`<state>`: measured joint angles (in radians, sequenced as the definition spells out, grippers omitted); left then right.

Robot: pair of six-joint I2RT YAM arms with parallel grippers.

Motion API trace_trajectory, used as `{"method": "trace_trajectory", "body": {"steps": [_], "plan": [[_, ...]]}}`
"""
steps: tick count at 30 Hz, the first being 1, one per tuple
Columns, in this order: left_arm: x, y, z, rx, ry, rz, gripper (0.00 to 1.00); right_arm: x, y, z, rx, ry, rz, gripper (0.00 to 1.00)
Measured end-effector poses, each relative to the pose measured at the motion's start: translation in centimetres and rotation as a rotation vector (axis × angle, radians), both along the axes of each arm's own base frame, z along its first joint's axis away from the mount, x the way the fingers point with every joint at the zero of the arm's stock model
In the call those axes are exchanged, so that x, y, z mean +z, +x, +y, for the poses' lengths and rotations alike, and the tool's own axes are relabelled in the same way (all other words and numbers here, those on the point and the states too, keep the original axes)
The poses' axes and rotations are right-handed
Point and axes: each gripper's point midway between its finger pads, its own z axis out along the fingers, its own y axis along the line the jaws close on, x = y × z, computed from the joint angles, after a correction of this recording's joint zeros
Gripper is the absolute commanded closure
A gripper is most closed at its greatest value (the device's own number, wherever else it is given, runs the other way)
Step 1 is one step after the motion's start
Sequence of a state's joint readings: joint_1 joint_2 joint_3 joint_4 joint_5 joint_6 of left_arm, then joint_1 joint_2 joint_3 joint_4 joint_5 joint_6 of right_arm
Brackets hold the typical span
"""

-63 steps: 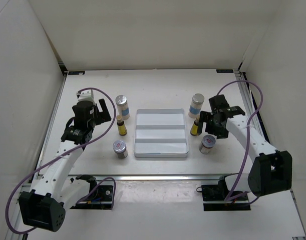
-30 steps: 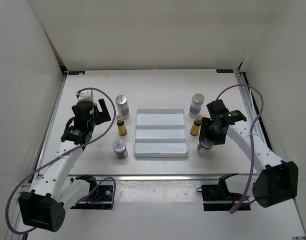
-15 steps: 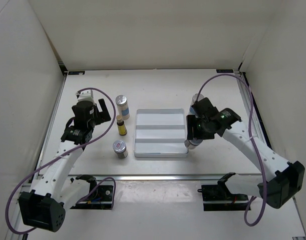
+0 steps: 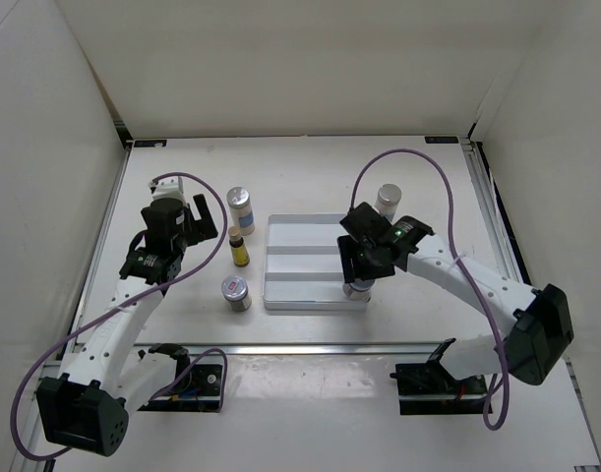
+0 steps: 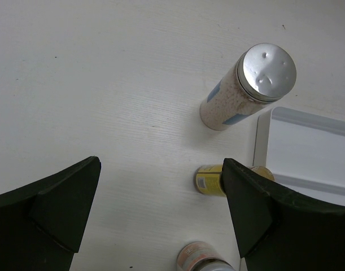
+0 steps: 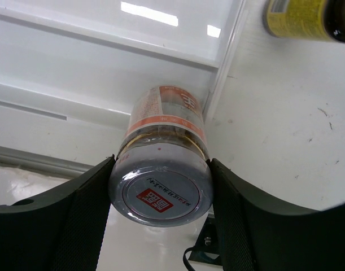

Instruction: Organize the condiment bottles

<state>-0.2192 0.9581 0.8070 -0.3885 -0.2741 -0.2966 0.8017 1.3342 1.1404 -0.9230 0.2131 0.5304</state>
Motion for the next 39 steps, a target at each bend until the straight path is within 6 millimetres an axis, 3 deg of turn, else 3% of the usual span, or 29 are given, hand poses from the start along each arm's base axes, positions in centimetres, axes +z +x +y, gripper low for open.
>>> {"method": "trace_trajectory", "body": {"steps": [15,16,17,20,21,23,24,25,29,32,35,39], "plan": [[0.0,0.0,0.0,-0.004,0.007,0.001,0.0,-4.5,2.0,1.2,-0.023,-0.089,0.029,0.97],[0.0,0.0,0.0,-0.004,0.007,0.002,0.0,-4.5,2.0,1.2,-0.025,-0.087,0.029,0.92],[0.0,0.0,0.0,-0.006,0.007,0.002,0.0,-4.5,2.0,1.2,-0.026,-0.087,0.029,0.77],[-0.2,-0.3,-0.5,-0.028,0.014,0.012,0.0,-4.5,2.1,1.3,-0.029,-0.084,0.027,0.51],[-0.2,-0.4,-0.7,-0.041,0.018,0.021,0.0,-4.5,2.1,1.3,-0.028,-0.084,0.027,0.37],[0.0,-0.8,-1.2,-0.068,0.019,0.028,0.0,-4.5,2.1,1.3,-0.029,-0.083,0.028,0.22],[0.2,-1.0,-1.5,-0.081,0.018,0.03,0.0,-4.4,2.1,1.3,-0.029,-0.083,0.027,0.07],[0.6,-1.2,-1.7,-0.093,0.014,0.025,0.0,-4.3,2.1,1.4,-0.033,-0.08,0.027,0.01],[2.7,-2.7,-2.3,-0.131,-0.03,-0.01,0.0,-2.7,2.8,1.8,-0.024,-0.067,-0.001,0.0],[3.9,-3.8,-3.3,-0.173,-0.089,-0.012,0.0,-0.1,3.6,2.5,-0.021,-0.019,-0.058,0.0],[3.5,-4.8,-4.8,-0.238,-0.154,0.032,0.0,3.0,4.4,3.1,-0.012,0.041,-0.127,0.0],[2.2,-6.7,-6.8,-0.321,-0.226,0.121,0.0,5.7,5.1,3.8,-0.004,0.093,-0.183,0.0]]}}
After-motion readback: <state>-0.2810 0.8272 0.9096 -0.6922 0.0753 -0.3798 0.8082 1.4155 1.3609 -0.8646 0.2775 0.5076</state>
